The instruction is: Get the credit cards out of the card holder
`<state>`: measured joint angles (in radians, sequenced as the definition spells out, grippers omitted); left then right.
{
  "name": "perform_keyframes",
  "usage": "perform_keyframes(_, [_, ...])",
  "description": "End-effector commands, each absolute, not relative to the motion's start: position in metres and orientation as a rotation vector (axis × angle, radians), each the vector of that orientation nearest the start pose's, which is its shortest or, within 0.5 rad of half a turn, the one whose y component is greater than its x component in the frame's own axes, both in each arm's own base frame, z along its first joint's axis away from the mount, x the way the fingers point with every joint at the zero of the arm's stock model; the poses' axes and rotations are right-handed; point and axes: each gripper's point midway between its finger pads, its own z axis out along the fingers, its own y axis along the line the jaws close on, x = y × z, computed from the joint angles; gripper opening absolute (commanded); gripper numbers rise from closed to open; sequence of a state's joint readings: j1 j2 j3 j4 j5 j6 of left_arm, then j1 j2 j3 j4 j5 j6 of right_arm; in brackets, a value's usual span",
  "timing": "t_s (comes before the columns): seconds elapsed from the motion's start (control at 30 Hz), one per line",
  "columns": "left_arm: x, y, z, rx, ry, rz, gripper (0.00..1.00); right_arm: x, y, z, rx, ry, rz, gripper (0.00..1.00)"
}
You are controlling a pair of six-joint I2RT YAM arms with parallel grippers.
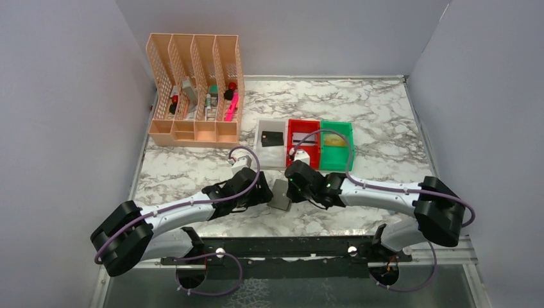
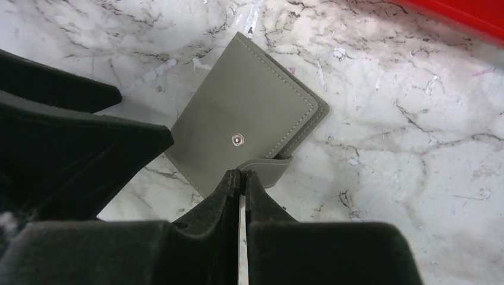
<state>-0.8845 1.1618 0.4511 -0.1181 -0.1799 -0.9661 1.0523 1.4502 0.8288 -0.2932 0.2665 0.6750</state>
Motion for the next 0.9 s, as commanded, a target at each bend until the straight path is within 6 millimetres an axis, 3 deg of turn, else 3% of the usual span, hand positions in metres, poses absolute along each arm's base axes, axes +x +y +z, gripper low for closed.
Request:
perform_keyframes(0.0, [0.186,-0.23,0.05,-0.172,2.466,-0.651,0.85,0.189,0.295,0.078,-0.211,2.449,0.613,0.05])
perform_keyframes(0.13, [0.186,-0.23,0.051,-0.166,2.467,-0.649,0.85,0.19,0.276,0.077,-0.093,2.443,0.674,0.07])
perform_keyframes(0.4, [0.186,-0.234,0.053,-0.15,2.476,-0.657,0.87,0.179,0.232,0.046,0.029,2.515,0.584,0.09])
perform_keyframes(0.53, [0.185,-0.236,0.053,-0.142,2.484,-0.663,0.88,0.169,0.225,0.036,0.068,2.534,0.602,0.22])
perform_keyframes(0.87, [0.186,-0.241,0.06,-0.097,2.484,-0.674,0.91,0.165,0.22,0.031,0.199,2.509,0.655,0.39])
